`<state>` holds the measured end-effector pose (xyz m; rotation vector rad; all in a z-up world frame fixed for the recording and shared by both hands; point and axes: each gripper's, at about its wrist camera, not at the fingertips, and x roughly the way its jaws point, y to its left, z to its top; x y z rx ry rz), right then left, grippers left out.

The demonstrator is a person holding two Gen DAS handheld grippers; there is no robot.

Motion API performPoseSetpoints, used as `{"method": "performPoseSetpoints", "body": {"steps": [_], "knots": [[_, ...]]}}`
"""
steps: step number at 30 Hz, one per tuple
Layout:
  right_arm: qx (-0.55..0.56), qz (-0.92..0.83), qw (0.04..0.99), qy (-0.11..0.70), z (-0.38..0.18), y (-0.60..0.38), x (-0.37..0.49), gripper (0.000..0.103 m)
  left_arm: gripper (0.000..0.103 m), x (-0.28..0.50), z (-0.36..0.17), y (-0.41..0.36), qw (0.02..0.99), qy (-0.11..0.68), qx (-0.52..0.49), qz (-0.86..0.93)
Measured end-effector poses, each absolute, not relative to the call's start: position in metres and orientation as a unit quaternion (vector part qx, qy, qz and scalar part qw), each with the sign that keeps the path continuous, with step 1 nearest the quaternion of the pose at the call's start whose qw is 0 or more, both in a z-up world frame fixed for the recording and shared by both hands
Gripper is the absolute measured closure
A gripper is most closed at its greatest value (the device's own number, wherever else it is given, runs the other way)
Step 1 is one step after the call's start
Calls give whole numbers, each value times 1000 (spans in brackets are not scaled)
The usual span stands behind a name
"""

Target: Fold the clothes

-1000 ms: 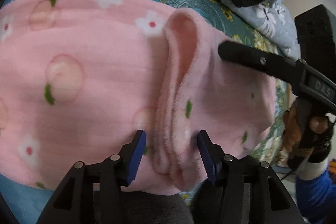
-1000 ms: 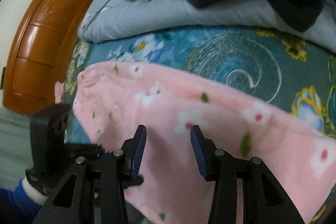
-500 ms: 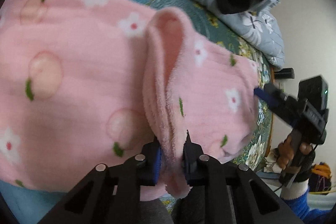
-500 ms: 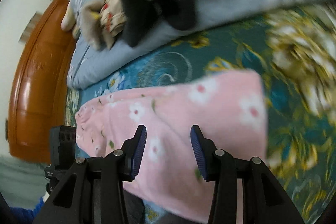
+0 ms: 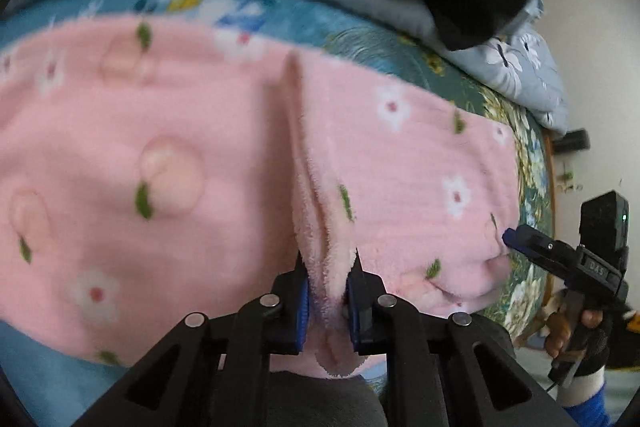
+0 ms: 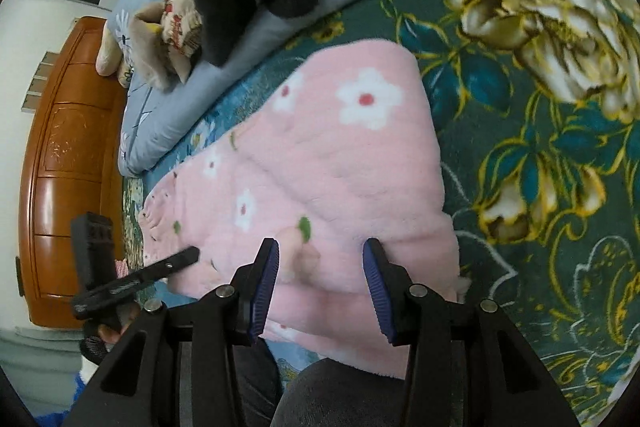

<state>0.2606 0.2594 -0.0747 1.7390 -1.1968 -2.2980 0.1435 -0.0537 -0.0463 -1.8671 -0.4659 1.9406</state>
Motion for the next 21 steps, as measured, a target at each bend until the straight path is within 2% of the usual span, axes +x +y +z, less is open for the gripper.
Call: {"method": "performPoseSetpoints", "body": {"steps": [5, 10, 13, 14, 16, 19, 21], "knots": [[571, -730, 0, -377, -83, 256, 254, 58, 85, 140, -62, -61, 190, -196, -680, 681], [580, -722, -15, -377, -93, 253, 253, 58, 79, 140, -65, -68, 184, -226, -684, 669], [572, -732, -18, -370, -79, 248, 256, 58, 75, 147, -54, -77, 188, -239, -670, 677], [568, -737, -16, -366, -73, 246, 257, 58, 73, 149, -49, -82, 189, -241, -662, 684], [560, -747, -12, -358, -59, 242, 260, 58, 58, 157, -36, -102, 185, -253, -640, 702], [545, -759, -15, -356, -42, 239, 269, 57, 42, 172, -21, -145, 156, -287, -598, 732], [538, -762, -20, -360, -36, 239, 276, 53, 39, 179, -15, -178, 120, -306, -570, 753]]}}
